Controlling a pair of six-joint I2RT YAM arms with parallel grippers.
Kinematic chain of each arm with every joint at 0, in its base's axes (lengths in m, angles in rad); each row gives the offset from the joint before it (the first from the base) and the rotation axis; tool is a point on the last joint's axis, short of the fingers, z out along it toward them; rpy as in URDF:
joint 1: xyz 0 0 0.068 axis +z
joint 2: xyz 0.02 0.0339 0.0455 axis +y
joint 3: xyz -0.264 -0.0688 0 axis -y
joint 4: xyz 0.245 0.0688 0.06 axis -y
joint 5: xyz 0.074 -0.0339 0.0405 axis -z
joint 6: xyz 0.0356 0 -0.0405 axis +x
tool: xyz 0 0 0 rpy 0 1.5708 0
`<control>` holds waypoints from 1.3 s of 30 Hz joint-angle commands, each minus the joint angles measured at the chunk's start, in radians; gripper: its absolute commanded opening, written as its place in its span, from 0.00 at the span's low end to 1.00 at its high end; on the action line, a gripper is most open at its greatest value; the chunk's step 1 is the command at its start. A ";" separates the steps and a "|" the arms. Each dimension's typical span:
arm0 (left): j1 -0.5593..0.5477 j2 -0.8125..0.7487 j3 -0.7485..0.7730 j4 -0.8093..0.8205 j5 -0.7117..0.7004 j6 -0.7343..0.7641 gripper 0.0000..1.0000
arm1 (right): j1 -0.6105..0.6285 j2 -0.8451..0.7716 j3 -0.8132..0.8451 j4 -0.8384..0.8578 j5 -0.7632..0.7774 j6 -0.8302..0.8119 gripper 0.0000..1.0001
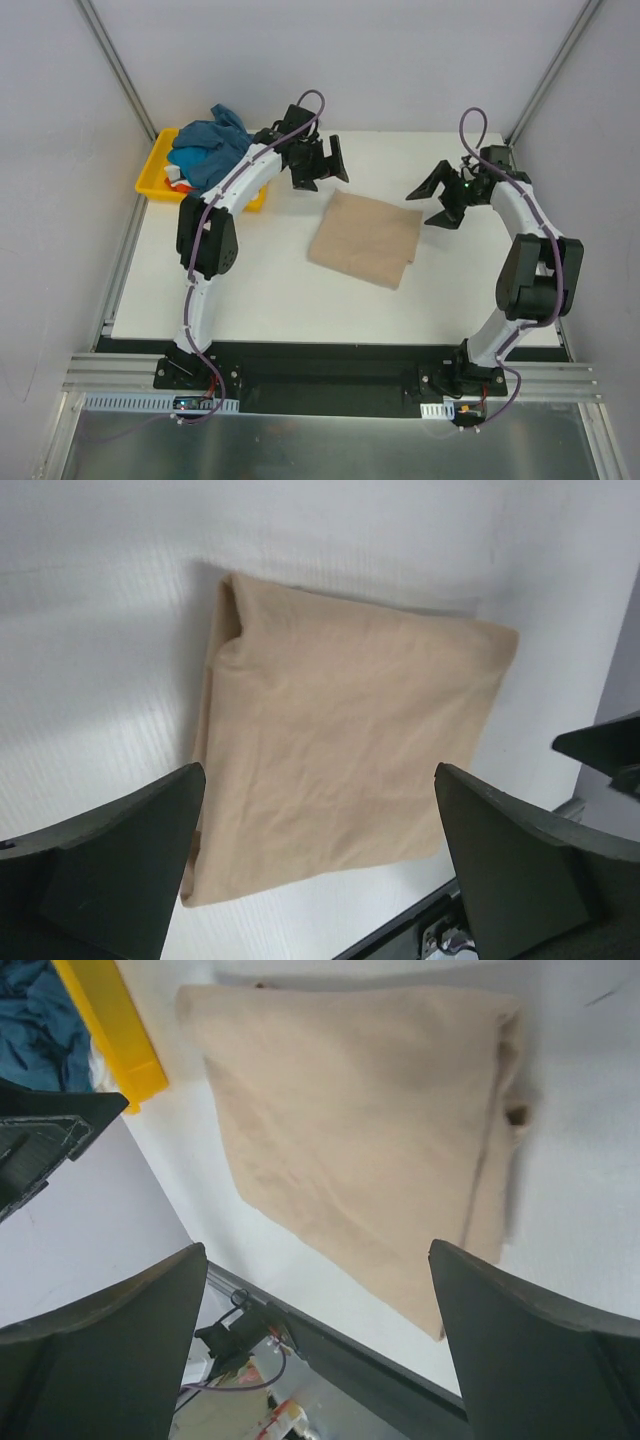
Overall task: Fold and stack the t-shirts
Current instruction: Fold the long partially folded tshirt into a neat square
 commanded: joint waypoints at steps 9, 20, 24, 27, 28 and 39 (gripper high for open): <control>-0.062 0.107 0.123 0.087 0.135 0.021 0.99 | 0.178 -0.071 -0.228 0.229 0.006 0.099 0.97; -0.060 0.313 0.251 0.162 0.099 0.006 0.99 | 0.132 0.070 -0.289 0.205 0.090 0.049 0.97; -0.060 0.346 0.251 0.196 0.089 -0.017 0.99 | 0.113 0.098 -0.268 0.173 0.125 -0.004 0.97; -0.060 0.331 0.210 0.196 0.115 -0.031 0.99 | 0.101 0.102 -0.208 0.127 0.145 -0.053 0.97; -0.060 0.313 0.181 0.196 0.115 -0.034 0.99 | 0.099 0.098 -0.189 0.105 0.174 -0.065 0.97; -0.072 -0.165 -0.232 0.198 -0.088 0.000 0.99 | 0.101 -0.084 -0.033 -0.028 0.181 -0.258 0.97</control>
